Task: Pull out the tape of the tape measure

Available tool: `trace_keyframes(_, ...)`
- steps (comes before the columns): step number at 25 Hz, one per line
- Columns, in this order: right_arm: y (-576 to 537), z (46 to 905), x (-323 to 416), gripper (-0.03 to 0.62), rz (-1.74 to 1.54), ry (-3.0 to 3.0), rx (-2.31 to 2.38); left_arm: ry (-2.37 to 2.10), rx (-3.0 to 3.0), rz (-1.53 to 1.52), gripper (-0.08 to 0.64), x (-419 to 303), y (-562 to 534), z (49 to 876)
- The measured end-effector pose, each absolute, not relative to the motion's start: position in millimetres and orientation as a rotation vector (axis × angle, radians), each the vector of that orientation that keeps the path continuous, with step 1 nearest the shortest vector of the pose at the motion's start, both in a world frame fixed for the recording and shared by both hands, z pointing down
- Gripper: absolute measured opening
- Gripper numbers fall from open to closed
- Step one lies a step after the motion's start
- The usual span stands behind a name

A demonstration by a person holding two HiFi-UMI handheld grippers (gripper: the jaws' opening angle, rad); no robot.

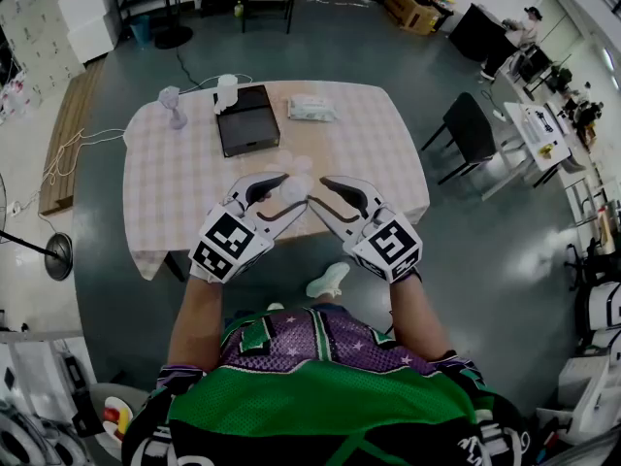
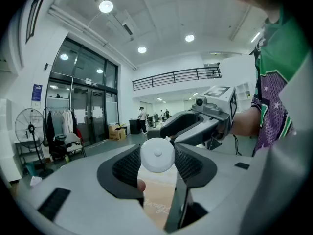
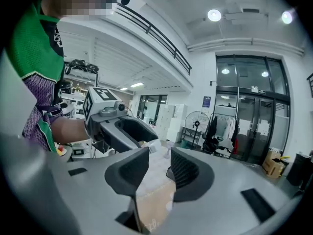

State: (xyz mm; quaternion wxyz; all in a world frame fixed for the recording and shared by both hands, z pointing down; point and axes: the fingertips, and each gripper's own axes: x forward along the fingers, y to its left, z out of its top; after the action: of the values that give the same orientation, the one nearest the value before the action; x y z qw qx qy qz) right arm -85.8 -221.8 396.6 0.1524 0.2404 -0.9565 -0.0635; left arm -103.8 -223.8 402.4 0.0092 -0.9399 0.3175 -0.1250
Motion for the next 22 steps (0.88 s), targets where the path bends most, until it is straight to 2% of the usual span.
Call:
trace_keyframes(2, -217, 400, -87, 0.104, -0.174, -2.746, 0.635, 0.968, -2.944, -0.398, 0.24, -102, -222, 405)
trace_keyframes(6, -209, 407, -86, 0.095, -0.154, -2.736, 0.524, 0.898, -2.959, -0.428, 0.239, -98, -215, 412)
trace_keyframes(9, -201, 412, -87, 0.061, -0.158, -2.725, 0.463, 0.868, -2.962, -0.455, 0.239, -95, -211, 416)
trace_keyframes(15, -200, 410, -87, 0.022, -0.18, -2.725, 0.472, 0.952, -2.992, -0.42, 0.241, -98, -215, 411)
trace_keyframes(22, -196, 410, -93, 0.021, -0.227, -2.691, 0.482, 0.93, -2.96, -0.464, 0.24, -99, -212, 417)
